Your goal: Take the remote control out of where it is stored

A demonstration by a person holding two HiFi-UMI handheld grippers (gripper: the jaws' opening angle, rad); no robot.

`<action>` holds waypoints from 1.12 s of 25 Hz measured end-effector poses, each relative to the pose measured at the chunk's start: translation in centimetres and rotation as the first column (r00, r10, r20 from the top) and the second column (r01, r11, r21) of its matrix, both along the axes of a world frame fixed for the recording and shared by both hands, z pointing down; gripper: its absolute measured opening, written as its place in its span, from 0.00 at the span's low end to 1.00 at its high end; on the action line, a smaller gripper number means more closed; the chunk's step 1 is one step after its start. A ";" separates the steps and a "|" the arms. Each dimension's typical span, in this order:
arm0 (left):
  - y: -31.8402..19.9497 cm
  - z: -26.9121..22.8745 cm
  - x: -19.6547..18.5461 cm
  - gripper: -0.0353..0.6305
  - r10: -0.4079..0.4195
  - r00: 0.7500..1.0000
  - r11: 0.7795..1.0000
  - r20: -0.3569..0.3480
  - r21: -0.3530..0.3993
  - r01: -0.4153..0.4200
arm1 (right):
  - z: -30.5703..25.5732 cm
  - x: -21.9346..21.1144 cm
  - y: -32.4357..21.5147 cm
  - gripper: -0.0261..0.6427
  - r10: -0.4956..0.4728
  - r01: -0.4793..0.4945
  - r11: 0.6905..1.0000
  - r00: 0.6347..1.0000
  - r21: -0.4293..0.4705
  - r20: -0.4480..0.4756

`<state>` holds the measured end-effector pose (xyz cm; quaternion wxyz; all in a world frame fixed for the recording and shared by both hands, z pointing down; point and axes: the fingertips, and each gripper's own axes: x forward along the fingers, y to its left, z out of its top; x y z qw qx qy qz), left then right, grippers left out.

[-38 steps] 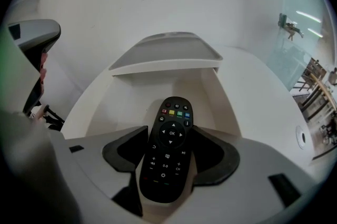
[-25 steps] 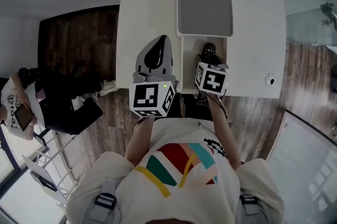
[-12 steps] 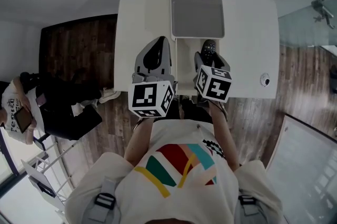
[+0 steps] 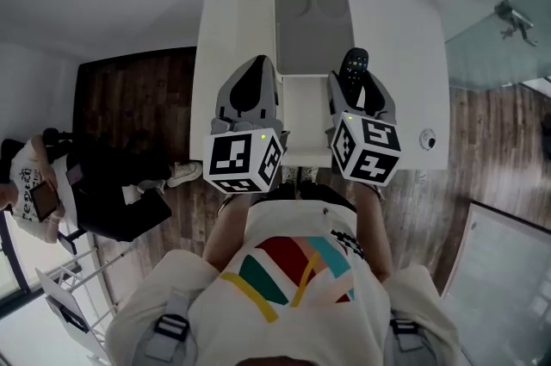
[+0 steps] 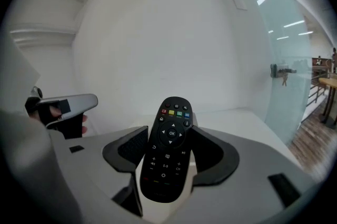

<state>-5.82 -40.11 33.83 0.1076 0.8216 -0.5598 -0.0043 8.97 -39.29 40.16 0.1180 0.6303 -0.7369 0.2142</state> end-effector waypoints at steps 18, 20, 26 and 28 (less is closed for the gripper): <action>3.9 -12.4 1.1 0.06 0.006 0.999 0.973 0.047 0.228 -0.017 | -19.8 0.4 6.8 0.43 -0.071 0.077 0.830 0.997 0.553 -0.031; 4.1 -12.6 1.1 0.06 0.005 0.999 0.971 0.050 0.237 -0.016 | -19.7 0.4 7.0 0.43 -0.073 0.079 0.831 0.997 0.551 -0.033; 4.7 -12.8 1.2 0.06 -0.001 0.998 0.968 0.066 0.251 -0.016 | -19.1 0.2 7.2 0.43 -0.104 0.097 0.840 0.994 0.535 -0.017; 4.7 -12.9 1.1 0.06 -0.004 0.997 0.966 0.072 0.257 -0.015 | -19.1 0.2 7.1 0.43 -0.110 0.094 0.841 0.994 0.533 -0.002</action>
